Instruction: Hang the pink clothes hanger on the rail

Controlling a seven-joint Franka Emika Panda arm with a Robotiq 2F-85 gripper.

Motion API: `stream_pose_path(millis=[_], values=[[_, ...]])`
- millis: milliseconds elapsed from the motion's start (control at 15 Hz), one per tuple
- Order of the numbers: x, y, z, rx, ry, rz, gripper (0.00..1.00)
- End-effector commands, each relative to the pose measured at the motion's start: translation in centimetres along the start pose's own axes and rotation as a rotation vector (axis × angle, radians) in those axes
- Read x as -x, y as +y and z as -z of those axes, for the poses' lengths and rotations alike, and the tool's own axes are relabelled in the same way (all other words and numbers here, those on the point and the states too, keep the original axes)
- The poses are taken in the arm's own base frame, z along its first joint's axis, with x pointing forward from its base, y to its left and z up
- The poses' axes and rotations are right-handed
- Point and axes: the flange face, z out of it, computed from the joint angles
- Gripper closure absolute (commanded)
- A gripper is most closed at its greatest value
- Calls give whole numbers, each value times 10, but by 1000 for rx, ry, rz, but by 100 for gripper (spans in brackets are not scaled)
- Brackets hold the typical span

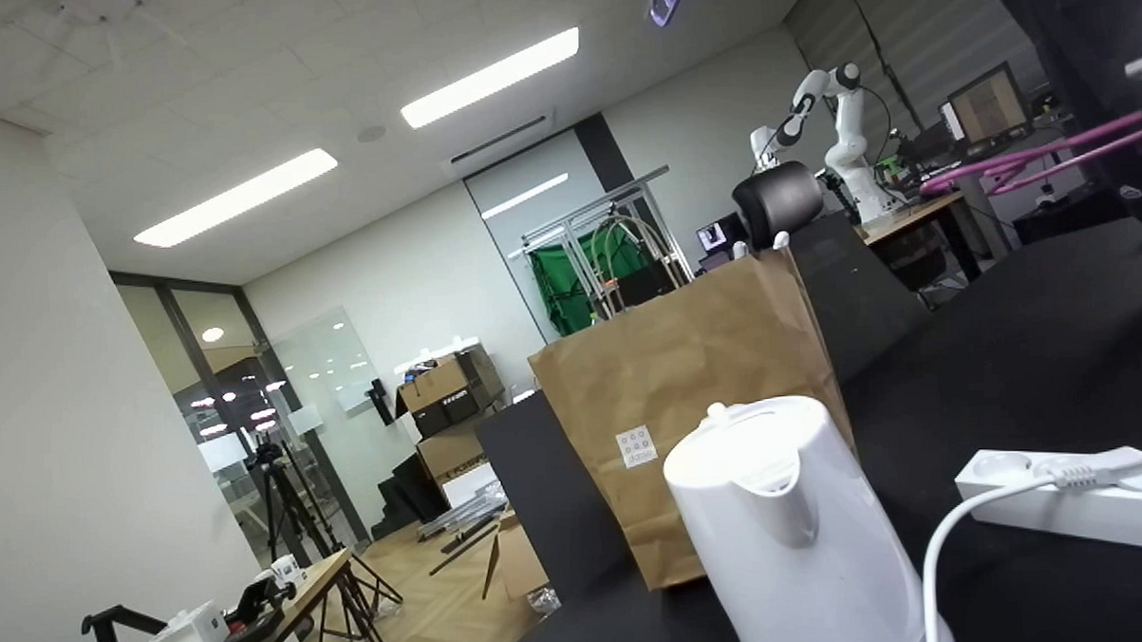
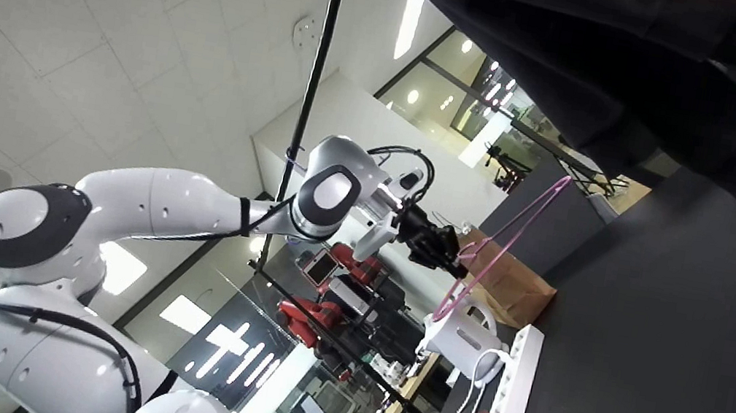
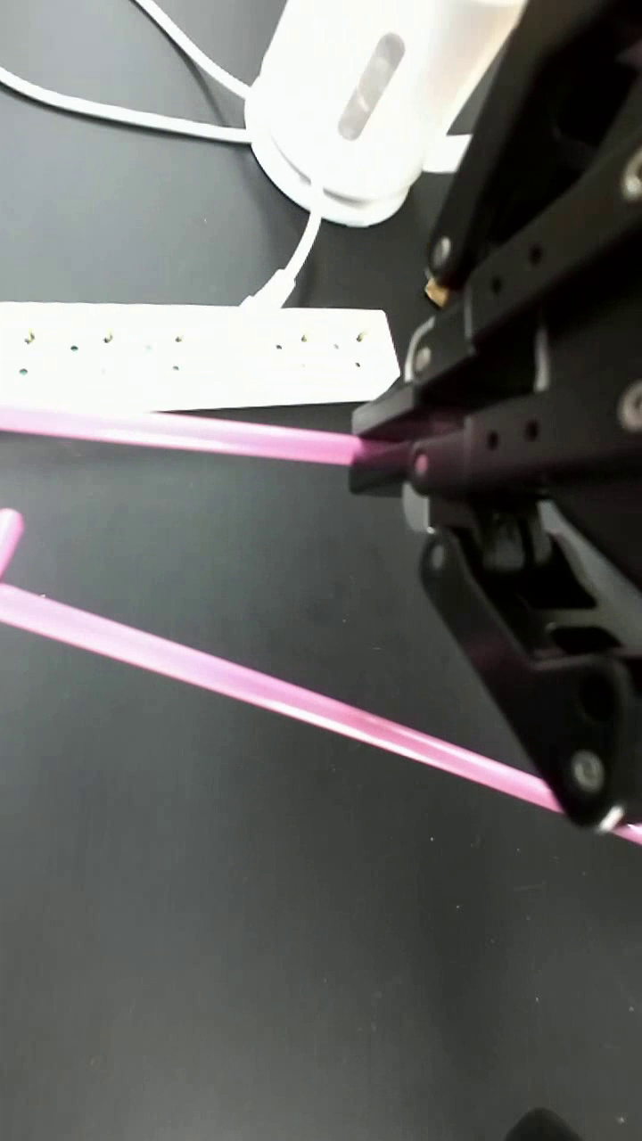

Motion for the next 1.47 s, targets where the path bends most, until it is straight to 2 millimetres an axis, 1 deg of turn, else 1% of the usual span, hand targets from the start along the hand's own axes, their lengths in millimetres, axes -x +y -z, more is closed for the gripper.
stream_pose_path(millis=[0,133,267,400,600,733,867,1000,1133,1200,1267,1333,1400], values=[[48,8,60,-26,29,53,98],[65,16,89,-38,52,75,98],[80,23,114,-59,69,96,98],[96,34,139,-123,117,135,98],[111,54,166,-237,206,167,98],[117,69,178,-315,273,165,98],[122,82,185,-383,331,164,98],[120,89,185,-440,382,162,98],[113,89,182,-480,400,155,98],[109,88,179,-465,387,126,98],[105,86,176,-394,395,102,98],[116,91,177,-443,392,137,92],[111,90,175,-421,397,132,92]])
